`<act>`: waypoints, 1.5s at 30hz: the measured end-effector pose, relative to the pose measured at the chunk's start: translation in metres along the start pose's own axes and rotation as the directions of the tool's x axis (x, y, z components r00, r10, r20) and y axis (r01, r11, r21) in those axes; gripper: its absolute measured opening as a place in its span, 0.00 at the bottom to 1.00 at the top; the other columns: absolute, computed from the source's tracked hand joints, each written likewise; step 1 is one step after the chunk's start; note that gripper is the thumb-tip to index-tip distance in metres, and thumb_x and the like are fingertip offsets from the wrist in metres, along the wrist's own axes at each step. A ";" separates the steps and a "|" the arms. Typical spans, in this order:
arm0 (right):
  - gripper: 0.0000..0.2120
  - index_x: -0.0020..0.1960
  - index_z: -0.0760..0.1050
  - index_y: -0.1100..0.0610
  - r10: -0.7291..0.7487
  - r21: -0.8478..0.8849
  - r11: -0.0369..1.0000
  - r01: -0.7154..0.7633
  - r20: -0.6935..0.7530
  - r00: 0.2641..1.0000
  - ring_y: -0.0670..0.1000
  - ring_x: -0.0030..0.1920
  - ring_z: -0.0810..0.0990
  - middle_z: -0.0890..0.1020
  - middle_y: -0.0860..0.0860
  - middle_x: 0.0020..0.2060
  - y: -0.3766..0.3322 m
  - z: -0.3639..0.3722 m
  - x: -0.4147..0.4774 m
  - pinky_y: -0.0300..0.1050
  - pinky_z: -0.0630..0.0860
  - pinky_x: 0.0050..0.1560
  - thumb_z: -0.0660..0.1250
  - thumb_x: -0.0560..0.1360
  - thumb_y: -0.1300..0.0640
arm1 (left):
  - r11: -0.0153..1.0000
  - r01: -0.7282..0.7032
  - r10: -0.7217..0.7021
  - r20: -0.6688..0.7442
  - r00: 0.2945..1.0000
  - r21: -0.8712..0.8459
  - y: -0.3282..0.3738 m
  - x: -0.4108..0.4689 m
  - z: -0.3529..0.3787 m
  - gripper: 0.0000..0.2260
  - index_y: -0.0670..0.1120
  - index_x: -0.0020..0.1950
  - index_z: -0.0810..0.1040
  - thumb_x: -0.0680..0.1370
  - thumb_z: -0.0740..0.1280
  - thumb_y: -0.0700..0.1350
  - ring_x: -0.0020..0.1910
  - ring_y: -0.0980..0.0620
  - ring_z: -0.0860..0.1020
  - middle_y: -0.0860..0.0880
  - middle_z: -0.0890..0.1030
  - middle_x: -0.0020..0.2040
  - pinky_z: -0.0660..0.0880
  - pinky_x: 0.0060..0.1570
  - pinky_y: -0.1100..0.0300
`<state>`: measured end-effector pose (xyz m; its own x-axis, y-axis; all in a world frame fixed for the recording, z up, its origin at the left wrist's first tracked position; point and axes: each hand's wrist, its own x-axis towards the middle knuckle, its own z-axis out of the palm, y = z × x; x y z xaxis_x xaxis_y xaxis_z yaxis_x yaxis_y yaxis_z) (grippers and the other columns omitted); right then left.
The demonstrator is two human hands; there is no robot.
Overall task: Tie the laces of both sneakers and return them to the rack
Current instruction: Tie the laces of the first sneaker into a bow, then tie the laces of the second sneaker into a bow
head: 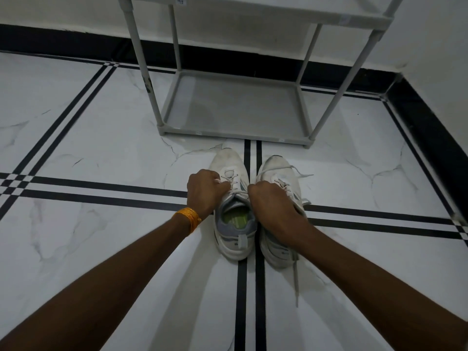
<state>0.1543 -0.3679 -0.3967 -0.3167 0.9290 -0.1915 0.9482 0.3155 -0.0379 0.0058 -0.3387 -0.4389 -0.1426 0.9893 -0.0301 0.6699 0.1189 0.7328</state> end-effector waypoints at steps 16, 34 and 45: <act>0.11 0.59 0.80 0.55 0.321 0.687 0.710 -0.156 -0.118 0.940 0.48 0.44 0.81 0.84 0.49 0.49 0.074 -0.013 -0.022 0.38 0.77 0.44 0.66 0.77 0.58 | 0.939 -0.198 0.231 -0.089 0.969 0.282 0.005 -0.007 -0.014 0.18 0.45 0.62 0.71 0.77 0.66 0.52 0.60 0.42 0.74 0.43 0.77 0.59 0.74 0.56 0.46; 0.05 0.41 0.78 0.57 0.393 0.600 0.727 -0.335 0.037 0.919 0.50 0.40 0.78 0.81 0.51 0.39 0.098 0.006 -0.043 0.36 0.70 0.34 0.65 0.74 0.63 | 0.840 -0.531 0.431 0.459 0.777 0.110 0.068 -0.026 0.043 0.04 0.39 0.49 0.74 0.77 0.62 0.39 0.47 0.40 0.76 0.40 0.78 0.49 0.73 0.45 0.49; 0.22 0.26 0.70 0.56 0.544 0.700 0.609 -0.373 -0.026 0.839 0.47 0.27 0.77 0.78 0.50 0.25 0.097 0.001 -0.043 0.36 0.67 0.25 0.84 0.58 0.56 | 0.969 -0.231 0.246 0.396 0.885 -0.086 0.070 -0.020 0.037 0.16 0.46 0.29 0.67 0.67 0.74 0.40 0.30 0.49 0.72 0.46 0.72 0.29 0.73 0.31 0.53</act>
<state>0.2604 -0.3774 -0.3933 0.2490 0.9558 -0.1561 0.7135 -0.2900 -0.6378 0.0829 -0.3469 -0.4121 0.3271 0.9379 -0.1158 0.6192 -0.1201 0.7760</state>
